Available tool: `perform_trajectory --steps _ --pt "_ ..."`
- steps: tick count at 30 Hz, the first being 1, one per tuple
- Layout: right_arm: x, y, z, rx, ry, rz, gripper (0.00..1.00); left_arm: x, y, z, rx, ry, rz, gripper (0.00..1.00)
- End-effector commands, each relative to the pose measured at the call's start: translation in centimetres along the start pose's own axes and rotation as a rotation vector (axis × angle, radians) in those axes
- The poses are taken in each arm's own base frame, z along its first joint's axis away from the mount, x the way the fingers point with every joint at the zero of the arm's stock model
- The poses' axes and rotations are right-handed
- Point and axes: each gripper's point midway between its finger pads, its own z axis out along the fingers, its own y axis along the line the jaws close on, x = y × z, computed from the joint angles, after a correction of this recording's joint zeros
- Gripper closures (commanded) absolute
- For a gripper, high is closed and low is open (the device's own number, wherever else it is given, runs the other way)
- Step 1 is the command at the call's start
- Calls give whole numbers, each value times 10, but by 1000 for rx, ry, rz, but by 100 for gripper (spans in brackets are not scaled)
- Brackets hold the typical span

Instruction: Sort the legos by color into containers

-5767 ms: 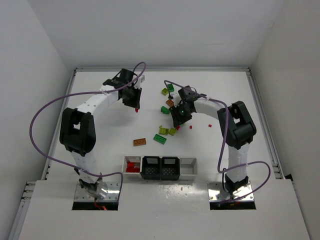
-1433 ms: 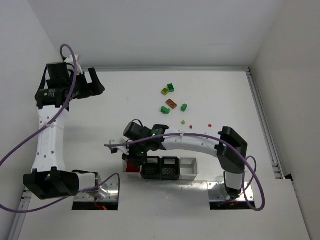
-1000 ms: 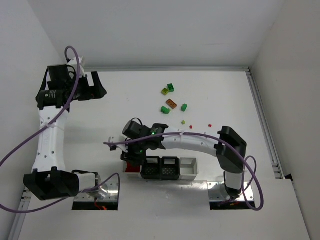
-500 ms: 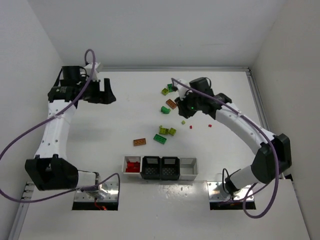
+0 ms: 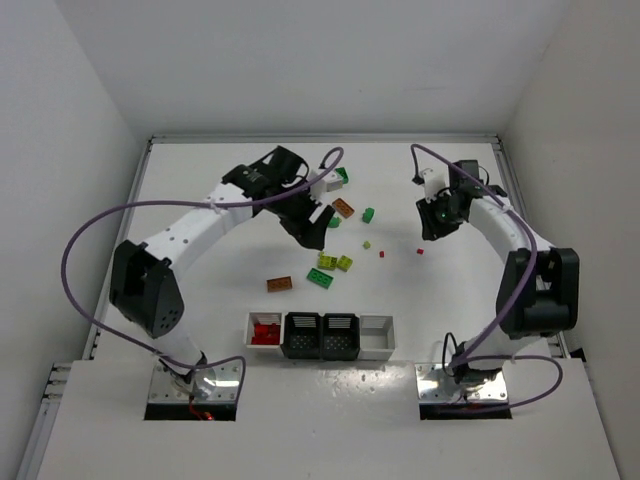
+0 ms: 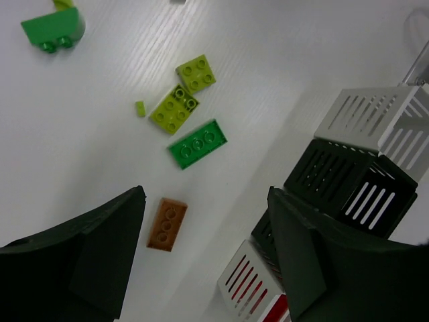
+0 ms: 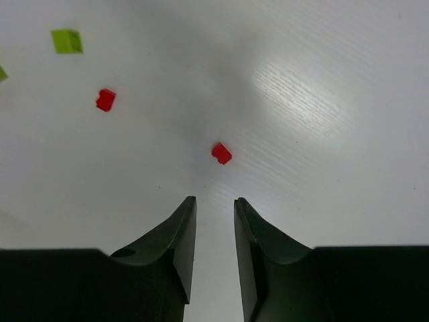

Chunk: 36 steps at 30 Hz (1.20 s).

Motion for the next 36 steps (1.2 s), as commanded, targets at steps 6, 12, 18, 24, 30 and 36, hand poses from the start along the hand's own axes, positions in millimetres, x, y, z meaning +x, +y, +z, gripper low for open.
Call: perform_trajectory --steps 6,12,18,24,30,36 --pt "10 -8 17 -98 39 -89 65 -50 4 15 6 -82 73 21" --pt "22 -11 35 -127 71 -99 58 -42 -7 27 44 -58 80 21" --pt "29 -20 53 -130 114 -137 57 -39 -21 33 74 -45 117 21" --pt "25 -26 63 -136 120 -155 57 -37 -23 37 81 -35 129 21" --pt "30 -25 73 -143 139 -178 57 -36 -22 40 83 -27 125 21" --pt "39 -23 82 -152 163 -201 59 -36 -22 40 83 -26 125 20"
